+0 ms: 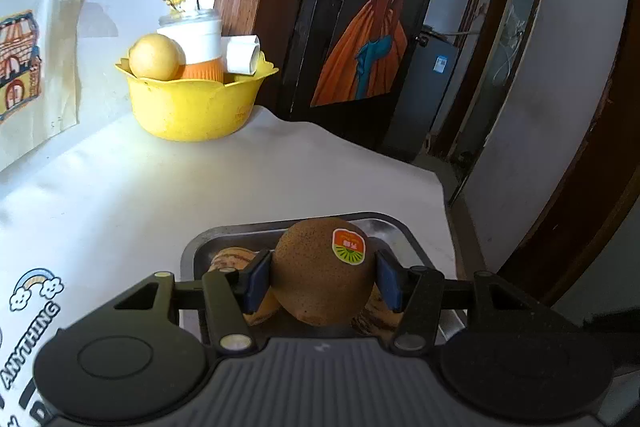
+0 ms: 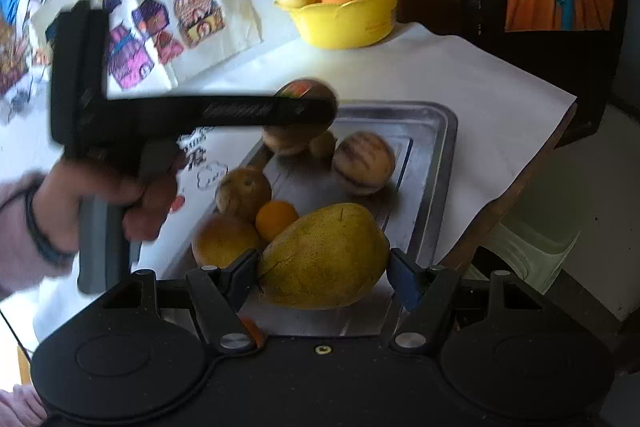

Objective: Organize fruits
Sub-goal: 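Carry the pear and kiwi onto the metal tray with both tools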

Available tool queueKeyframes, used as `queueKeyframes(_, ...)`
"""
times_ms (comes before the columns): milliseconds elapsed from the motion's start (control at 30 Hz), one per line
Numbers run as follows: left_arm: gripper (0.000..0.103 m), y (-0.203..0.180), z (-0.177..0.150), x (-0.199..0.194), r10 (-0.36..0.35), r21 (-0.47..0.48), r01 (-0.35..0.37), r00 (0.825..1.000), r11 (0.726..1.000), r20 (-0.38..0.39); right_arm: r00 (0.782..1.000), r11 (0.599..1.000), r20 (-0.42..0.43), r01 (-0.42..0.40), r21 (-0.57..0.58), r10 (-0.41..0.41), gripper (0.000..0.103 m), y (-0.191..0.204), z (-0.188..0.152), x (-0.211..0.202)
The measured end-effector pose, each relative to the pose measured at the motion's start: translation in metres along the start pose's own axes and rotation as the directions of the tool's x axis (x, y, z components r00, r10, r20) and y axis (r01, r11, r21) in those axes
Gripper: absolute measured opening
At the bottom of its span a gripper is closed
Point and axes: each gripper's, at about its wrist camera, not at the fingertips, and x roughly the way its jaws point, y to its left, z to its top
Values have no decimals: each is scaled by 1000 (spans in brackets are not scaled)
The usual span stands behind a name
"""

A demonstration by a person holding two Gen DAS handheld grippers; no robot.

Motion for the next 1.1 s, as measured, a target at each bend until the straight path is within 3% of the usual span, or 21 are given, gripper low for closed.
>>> queueKeyframes(633,59,-24,7,44,28,89,-23,998,996,-58,998,988,13,55,-144,-54,71,13,-23,16)
queueKeyframes(1100,59,-20,10,52,37,68,-31,994,997,-101,997,983,39,68,-172,-62,71,18,-29,12)
